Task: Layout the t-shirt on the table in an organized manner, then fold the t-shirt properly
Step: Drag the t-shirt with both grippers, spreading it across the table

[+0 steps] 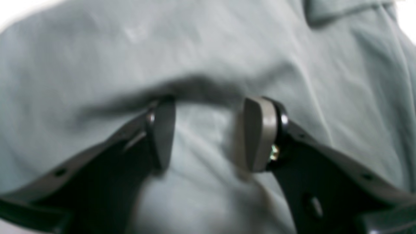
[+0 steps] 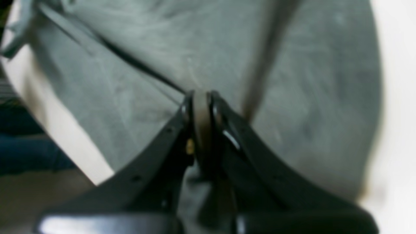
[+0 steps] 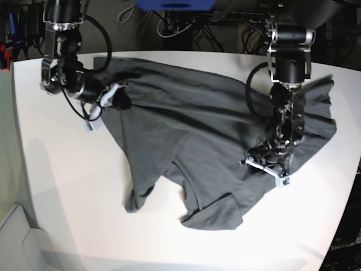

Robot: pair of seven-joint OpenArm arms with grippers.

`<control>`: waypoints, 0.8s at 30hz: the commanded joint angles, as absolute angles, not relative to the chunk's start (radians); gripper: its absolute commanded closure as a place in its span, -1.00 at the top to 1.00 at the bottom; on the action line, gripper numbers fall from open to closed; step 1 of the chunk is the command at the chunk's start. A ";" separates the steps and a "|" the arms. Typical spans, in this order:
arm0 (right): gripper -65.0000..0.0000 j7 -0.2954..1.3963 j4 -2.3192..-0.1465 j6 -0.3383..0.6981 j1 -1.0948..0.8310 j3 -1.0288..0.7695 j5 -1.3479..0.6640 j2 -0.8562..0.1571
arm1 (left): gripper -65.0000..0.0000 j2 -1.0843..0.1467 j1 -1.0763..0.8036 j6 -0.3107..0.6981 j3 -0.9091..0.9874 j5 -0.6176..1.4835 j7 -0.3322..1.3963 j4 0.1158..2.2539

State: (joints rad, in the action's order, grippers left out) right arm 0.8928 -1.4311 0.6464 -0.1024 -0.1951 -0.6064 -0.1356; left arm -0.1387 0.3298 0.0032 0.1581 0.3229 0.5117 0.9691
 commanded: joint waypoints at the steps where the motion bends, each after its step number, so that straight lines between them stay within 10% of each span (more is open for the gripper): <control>1: -1.00 0.901 -1.452 0.642 -0.107 -0.214 -0.596 -0.148 | 0.01 -0.153 0.352 -0.002 0.162 0.320 0.478 0.957; 24: -1.00 0.987 -1.650 0.644 -0.045 -0.240 -0.596 -0.139 | 0.01 -0.292 0.018 -0.002 0.380 0.328 0.397 1.202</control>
